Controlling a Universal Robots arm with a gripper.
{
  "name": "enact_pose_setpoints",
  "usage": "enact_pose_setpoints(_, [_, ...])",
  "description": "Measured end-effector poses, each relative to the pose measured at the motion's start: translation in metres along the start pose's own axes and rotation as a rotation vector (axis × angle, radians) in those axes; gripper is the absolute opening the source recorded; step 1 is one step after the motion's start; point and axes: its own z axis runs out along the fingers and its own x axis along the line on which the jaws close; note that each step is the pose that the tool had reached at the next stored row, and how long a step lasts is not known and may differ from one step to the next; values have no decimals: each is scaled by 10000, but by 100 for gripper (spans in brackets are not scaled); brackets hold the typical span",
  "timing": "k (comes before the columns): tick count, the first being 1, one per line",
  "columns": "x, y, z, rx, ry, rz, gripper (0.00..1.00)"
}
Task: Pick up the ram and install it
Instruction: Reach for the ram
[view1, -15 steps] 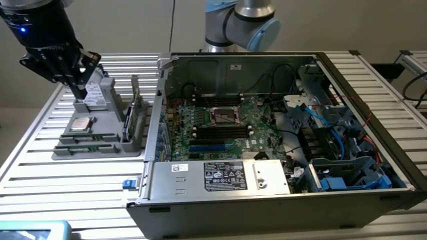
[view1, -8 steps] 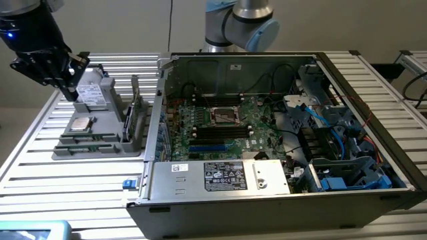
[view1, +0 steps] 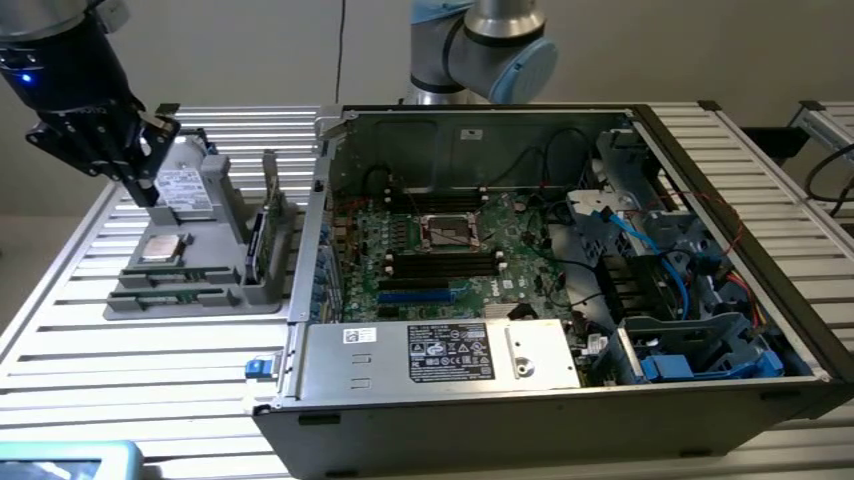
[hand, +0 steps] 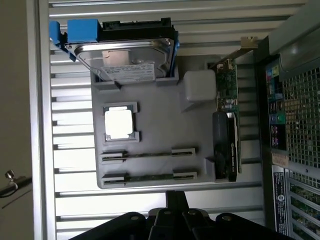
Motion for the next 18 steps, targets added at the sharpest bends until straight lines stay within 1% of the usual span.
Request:
enact_pose_setpoints(5, [3, 3, 82, 93, -8, -8, 11])
enact_pose_setpoints(7, [3, 10, 110, 141, -8, -12, 11])
enact_pose_setpoints(10, [5, 25, 156, 208, -16, -15, 11])
enact_pose_setpoints(14, [9, 56, 211, 275, -30, -20, 11])
enact_pose_setpoints(16, [12, 70, 231, 298, -59, -27, 11])
enact_pose_setpoints(18, [20, 80, 243, 309, -95, -33, 11])
